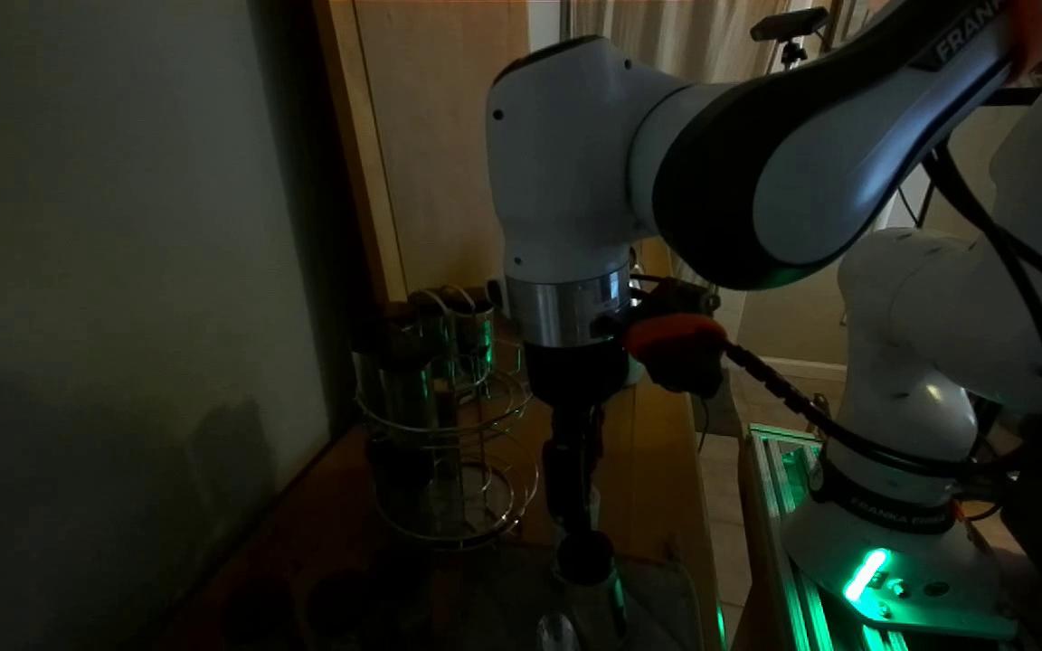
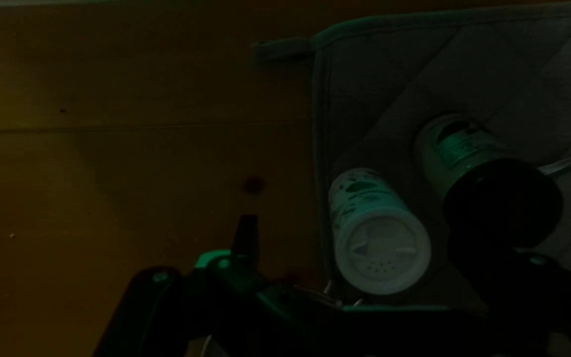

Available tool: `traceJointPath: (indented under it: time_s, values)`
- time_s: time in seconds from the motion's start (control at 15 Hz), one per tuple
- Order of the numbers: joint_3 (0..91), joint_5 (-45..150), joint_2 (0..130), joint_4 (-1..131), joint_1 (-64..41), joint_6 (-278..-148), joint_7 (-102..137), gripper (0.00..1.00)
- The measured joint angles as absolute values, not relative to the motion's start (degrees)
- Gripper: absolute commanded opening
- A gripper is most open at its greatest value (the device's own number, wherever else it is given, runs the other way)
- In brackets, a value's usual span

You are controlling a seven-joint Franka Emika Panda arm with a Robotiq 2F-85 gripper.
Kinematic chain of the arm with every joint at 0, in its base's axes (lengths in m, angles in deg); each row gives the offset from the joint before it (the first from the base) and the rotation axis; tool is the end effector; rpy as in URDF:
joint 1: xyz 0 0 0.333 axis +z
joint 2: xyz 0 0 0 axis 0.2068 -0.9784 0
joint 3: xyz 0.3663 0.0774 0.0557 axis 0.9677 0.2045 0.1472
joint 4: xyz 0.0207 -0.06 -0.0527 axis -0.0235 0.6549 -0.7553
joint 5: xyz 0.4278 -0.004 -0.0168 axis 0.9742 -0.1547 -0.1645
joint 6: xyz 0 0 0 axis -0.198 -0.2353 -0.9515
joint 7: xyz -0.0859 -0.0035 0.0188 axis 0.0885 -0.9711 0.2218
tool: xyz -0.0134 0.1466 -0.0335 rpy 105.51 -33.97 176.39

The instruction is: Rotate the silver stand then put the white container on the bottom shelf of the stand.

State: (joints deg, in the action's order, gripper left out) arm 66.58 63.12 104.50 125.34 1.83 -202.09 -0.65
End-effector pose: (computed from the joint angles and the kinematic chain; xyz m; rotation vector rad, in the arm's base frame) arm 0.3216 0.1936 0.3413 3.0809 0.0316 -0.1631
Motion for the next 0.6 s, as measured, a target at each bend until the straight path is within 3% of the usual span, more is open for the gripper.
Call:
traceJointPath:
  time_s: [0.27, 0.33, 0.4, 0.6]
  values:
    - [66.57, 63.12, 104.50, 125.33, 1.32, -202.09, -0.65, 1.00]
    - [66.57, 63.13, 104.50, 125.33, 1.26, -202.09, -0.65, 0.75]
    - [66.57, 63.13, 104.50, 125.33, 1.23, -202.10, -0.65, 0.74]
    - [66.57, 63.13, 104.50, 125.33, 1.11, -202.10, -0.65, 0.50]
